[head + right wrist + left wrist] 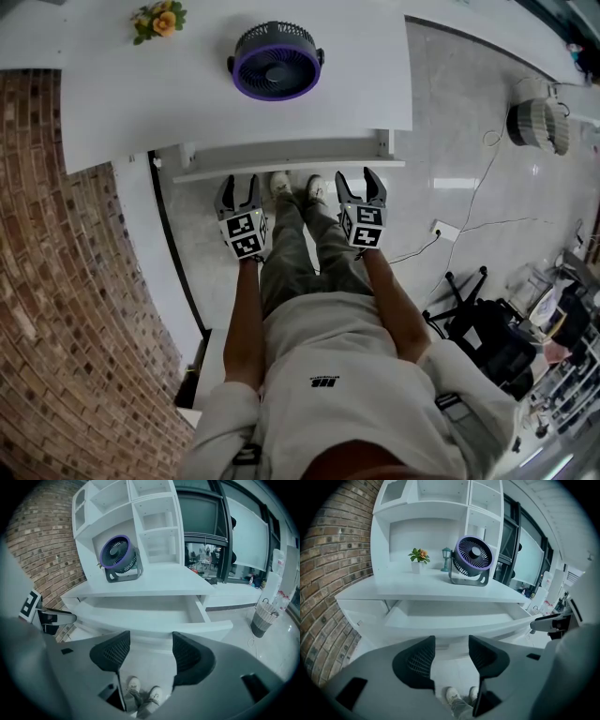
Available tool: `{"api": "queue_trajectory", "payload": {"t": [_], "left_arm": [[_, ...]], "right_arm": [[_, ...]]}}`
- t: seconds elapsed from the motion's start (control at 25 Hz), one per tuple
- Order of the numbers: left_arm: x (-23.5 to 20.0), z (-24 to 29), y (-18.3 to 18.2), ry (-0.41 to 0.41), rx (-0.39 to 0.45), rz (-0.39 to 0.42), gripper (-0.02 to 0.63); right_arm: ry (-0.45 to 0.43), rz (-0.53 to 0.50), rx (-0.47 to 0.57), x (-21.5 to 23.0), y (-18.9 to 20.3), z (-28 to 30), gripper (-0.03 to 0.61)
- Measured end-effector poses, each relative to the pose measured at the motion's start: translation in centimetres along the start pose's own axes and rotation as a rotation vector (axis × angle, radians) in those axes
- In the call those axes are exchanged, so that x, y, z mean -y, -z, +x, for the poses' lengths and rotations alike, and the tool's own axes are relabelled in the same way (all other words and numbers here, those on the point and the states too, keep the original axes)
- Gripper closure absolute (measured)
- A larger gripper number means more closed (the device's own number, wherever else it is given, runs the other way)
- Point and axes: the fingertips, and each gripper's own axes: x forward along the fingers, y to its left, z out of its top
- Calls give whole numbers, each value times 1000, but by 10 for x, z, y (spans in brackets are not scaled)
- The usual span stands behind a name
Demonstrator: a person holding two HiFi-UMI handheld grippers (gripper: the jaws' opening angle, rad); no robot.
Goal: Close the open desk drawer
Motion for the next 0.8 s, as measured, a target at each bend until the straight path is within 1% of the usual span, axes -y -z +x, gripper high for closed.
{"api": "queue_trajectory", "payload": {"t": [0.8], "left_arm": [[-5, 20, -22, 20, 4, 16, 382]], "right_arm": [[6, 19, 10, 4, -24, 21, 298]]}}
